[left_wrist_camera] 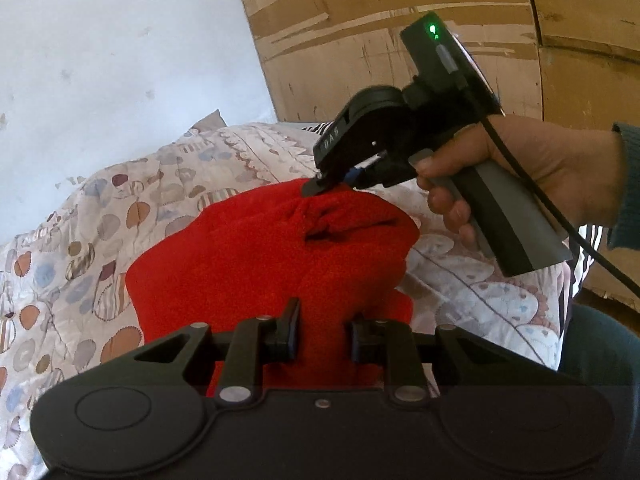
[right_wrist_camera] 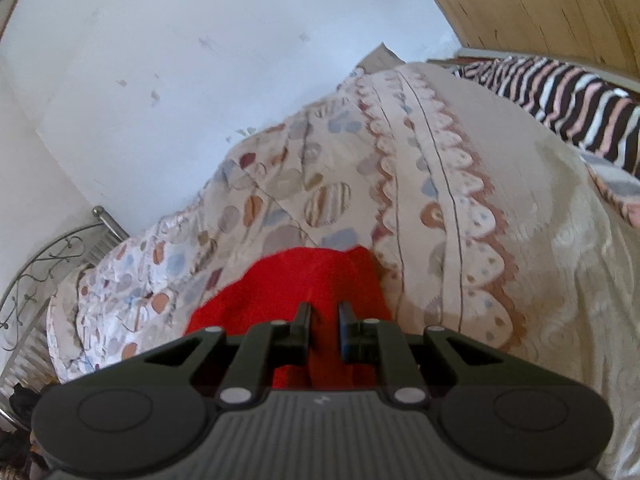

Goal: Fold small clothes

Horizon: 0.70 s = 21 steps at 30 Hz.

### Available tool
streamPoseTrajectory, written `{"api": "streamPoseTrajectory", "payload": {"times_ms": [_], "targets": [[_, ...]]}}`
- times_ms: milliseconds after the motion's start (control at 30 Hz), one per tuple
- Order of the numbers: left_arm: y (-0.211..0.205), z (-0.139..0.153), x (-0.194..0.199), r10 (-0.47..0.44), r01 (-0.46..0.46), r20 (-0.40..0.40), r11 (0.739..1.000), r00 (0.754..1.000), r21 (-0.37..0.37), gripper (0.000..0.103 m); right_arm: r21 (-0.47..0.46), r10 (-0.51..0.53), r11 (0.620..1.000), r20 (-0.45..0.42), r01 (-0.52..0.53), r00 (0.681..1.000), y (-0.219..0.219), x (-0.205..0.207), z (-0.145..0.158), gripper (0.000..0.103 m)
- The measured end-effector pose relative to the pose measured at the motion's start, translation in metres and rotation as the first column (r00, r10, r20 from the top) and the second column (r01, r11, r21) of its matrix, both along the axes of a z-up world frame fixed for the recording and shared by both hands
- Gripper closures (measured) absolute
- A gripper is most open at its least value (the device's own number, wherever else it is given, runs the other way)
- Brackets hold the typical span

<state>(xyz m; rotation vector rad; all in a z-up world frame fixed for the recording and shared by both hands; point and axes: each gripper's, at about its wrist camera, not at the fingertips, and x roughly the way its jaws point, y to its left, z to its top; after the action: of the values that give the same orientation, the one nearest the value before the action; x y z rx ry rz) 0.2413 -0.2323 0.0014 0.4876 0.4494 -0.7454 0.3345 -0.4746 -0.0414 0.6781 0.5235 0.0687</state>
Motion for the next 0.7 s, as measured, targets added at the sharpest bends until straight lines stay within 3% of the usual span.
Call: {"api": "streamPoseTrajectory", "payload": {"times_ms": [167, 300, 367, 400, 433, 533, 600, 700], "targets": [[0.015, 0.013, -0.003, 0.04, -0.042, -0.022, 0.996, 0.999, -0.084, 0.065, 0.007, -0.007, 1.0, 0.011, 0.007, 1.0, 0.007, -0.003, -0.008, 0.083], [0.028, 0.023, -0.002, 0.063, -0.074, -0.081, 0.987, 0.995, -0.142, 0.055, -0.03, -0.008, 1.0, 0.01, 0.008, 1.0, 0.013, -0.005, -0.006, 0.073], [0.035, 0.028, -0.002, 0.089, -0.106, -0.105, 0.98, 0.991, -0.167, 0.039, -0.049, -0.01, 0.999, 0.01, 0.011, 1.0, 0.015, -0.008, -0.004, 0.068], [0.038, 0.031, -0.003, 0.112, -0.13, -0.104, 0.975, 0.988, -0.178, 0.023, -0.052, -0.008, 0.999, 0.013, 0.009, 1.0, 0.016, -0.01, -0.003, 0.067], [0.041, 0.034, -0.005, 0.141, -0.158, -0.096, 0.968, 0.985, -0.196, 0.014, -0.053, -0.006, 0.999, 0.013, 0.007, 1.0, 0.016, -0.012, -0.003, 0.066], [0.053, 0.045, -0.008, 0.197, -0.212, -0.084, 0.945, 0.977, -0.25, 0.009, -0.059, 0.009, 0.998, -0.001, -0.009, 1.0, 0.016, -0.018, -0.005, 0.064], [0.058, 0.051, -0.006, 0.228, -0.247, -0.1, 0.93, 0.969, -0.271, 0.003, -0.068, 0.009, 0.998, -0.011, -0.01, 1.0, 0.015, -0.025, -0.007, 0.061], [0.064, 0.053, 0.002, 0.273, -0.301, -0.137, 0.911, 0.952, -0.281, 0.002, -0.096, 0.022, 0.995, -0.023, -0.024, 1.0, 0.017, -0.035, -0.008, 0.06]]}}
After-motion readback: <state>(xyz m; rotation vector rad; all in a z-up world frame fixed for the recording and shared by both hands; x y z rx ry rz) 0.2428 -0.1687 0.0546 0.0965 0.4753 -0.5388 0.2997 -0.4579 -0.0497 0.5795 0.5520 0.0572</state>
